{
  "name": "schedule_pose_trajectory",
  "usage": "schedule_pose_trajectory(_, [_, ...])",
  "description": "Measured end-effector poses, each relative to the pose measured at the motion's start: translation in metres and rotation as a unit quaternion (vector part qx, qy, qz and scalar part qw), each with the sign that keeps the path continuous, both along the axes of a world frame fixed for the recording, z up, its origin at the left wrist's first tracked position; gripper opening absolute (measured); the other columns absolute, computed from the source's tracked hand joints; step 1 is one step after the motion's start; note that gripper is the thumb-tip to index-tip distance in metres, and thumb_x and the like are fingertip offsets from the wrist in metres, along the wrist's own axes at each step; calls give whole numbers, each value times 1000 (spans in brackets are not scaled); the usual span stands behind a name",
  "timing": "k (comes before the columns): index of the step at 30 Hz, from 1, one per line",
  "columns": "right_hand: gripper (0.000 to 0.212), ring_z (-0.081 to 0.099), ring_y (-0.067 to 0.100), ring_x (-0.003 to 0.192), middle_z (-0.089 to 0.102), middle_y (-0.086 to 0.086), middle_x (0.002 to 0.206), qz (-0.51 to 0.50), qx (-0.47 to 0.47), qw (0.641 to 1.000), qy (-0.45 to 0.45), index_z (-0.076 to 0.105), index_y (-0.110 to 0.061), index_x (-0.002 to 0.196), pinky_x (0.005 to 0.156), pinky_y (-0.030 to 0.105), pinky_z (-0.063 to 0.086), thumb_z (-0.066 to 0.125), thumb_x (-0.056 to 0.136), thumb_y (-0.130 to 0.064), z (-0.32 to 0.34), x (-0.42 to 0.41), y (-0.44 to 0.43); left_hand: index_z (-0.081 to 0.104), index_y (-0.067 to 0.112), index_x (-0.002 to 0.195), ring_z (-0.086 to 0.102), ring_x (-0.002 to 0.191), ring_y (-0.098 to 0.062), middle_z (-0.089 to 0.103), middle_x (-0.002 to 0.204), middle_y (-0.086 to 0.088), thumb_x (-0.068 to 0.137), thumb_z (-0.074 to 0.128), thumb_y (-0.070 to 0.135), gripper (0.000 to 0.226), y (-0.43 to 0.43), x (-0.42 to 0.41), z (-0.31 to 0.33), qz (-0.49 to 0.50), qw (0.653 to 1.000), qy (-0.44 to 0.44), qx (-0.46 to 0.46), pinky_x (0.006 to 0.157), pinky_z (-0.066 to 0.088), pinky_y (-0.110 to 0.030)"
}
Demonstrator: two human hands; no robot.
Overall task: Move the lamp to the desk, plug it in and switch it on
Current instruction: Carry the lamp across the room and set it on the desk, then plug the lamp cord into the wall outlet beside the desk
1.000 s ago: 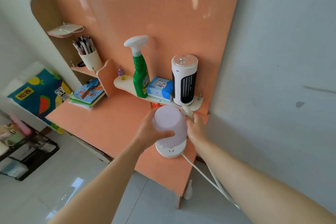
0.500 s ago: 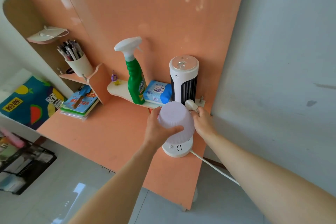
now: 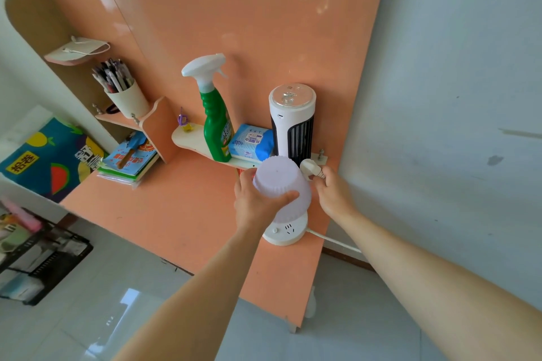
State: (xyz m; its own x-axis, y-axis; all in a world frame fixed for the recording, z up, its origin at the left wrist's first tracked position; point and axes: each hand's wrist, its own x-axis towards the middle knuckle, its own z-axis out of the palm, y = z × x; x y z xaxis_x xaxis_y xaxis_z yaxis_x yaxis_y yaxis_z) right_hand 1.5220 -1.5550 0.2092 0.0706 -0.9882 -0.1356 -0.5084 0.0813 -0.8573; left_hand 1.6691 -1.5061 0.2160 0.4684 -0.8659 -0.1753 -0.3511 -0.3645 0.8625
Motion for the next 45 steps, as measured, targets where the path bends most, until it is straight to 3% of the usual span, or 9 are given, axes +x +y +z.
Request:
schedule_pose_trajectory(4, [26,60,27,97,68,9,110,-8,-5,1000,-8,56,-11,117,76,32,42,41,97,-16,5,-4,7,34,29,126,44,120,-23,41,129,3,44,85,52,99,3,-13,1,30,1000,-4,-4,102,42,-50])
schedule_pose_trajectory(9, [19,45,20,76,51,1,78,-17,-60,998,34,63,-11,98,53,24,24,44,94,-11,8,-19,20,28,27,136,39,128,-26,36,139,0,49,85,50,106,6,-16,6,25,1000,-1,14,104,40,-52])
schedule_pose_trajectory(13, [25,50,15,68,58,-1,75,-31,-77,997,9,64,-13,114,58,25,34,51,93,-17,10,-34,35,21,26,143,29,136,-27,31,147,-4,53,84,48,111,12,-20,14,34,998,-49,-26,112,30,-49])
schedule_pose_trajectory(18, [27,37,9,53,39,-6,57,-35,-104,994,-21,69,-11,93,53,25,30,57,91,-35,12,-51,53,30,25,139,28,135,-29,34,145,-4,63,81,34,92,24,-38,27,45,980,-164,-106,109,28,-45])
schedule_pose_trajectory(20, [26,40,15,60,43,0,63,-55,-113,992,-12,65,-11,84,59,28,29,54,92,-33,9,-59,59,37,23,136,30,132,-30,37,143,-5,69,76,24,78,32,-45,29,41,968,-202,-145,109,30,-45])
schedule_pose_trajectory(26, [36,56,25,102,60,14,110,-114,-94,988,34,57,-11,128,79,21,34,55,93,-19,1,-92,78,61,17,107,43,116,-23,55,123,-5,71,60,-3,41,46,-71,26,-71,926,-260,-263,99,38,-36])
schedule_pose_trajectory(30, [39,59,25,113,66,9,120,-143,-94,985,26,56,-12,127,97,35,45,60,89,-18,-1,-115,90,68,14,91,50,103,-22,62,105,-2,72,57,-7,30,45,-99,17,-124,934,-224,-249,87,43,-30])
schedule_pose_trajectory(41, [19,61,21,98,61,2,104,-177,-73,981,-17,61,-11,103,84,33,52,64,87,-21,-26,-187,87,68,12,86,54,85,-22,59,82,2,72,52,-7,29,29,-188,-11,-243,925,-224,-188,76,37,-24])
schedule_pose_trajectory(45, [17,62,17,93,66,-1,97,-175,-37,984,-13,61,-12,98,81,29,49,66,86,-23,-43,-230,90,66,15,95,56,96,-21,67,97,0,76,55,0,27,26,-228,-32,-278,928,-204,-141,81,44,-27])
